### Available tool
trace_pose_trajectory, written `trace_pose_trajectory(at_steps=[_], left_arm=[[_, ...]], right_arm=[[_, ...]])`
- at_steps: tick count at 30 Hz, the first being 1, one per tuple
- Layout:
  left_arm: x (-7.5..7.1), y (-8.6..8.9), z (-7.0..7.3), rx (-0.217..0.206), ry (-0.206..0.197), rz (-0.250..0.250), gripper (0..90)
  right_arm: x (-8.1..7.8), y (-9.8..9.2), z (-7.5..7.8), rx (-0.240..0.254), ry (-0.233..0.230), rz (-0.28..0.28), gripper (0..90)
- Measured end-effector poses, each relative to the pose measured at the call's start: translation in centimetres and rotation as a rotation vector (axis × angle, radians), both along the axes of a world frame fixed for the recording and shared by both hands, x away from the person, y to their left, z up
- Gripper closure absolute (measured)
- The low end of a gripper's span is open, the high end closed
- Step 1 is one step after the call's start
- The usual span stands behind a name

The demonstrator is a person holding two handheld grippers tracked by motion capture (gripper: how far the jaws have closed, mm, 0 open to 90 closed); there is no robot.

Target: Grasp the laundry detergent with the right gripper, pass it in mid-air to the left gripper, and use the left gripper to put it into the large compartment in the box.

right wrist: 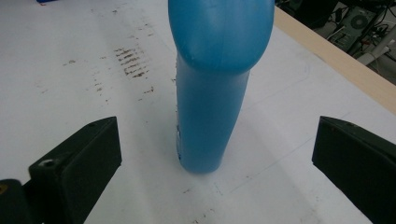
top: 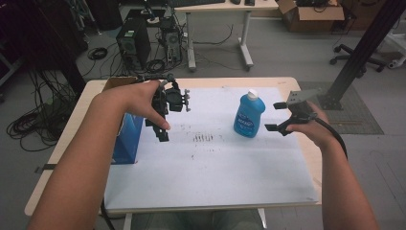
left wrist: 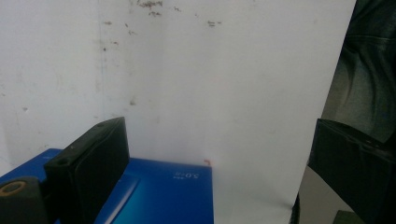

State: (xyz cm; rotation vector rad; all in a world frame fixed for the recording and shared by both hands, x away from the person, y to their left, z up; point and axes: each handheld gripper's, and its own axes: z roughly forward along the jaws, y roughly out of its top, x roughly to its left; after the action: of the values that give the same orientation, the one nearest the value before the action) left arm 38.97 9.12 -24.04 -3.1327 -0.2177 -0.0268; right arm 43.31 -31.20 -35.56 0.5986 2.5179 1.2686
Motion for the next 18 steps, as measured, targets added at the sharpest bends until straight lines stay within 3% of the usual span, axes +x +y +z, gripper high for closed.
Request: trace_pose_trajectory(at_steps=[7,18], left_arm=[[0.0,-0.2,-0.2,0.003,0.001,-0.009,5.4],[0.1,-0.2,-0.2,0.001,0.001,-0.008,5.4]], right_arm=[[0.2,0.3,-1.1,0.045,-0.005,-0.011,1.2],[0.6,1.0,-2.5,0.077,-0.007,-0.016,0.8]])
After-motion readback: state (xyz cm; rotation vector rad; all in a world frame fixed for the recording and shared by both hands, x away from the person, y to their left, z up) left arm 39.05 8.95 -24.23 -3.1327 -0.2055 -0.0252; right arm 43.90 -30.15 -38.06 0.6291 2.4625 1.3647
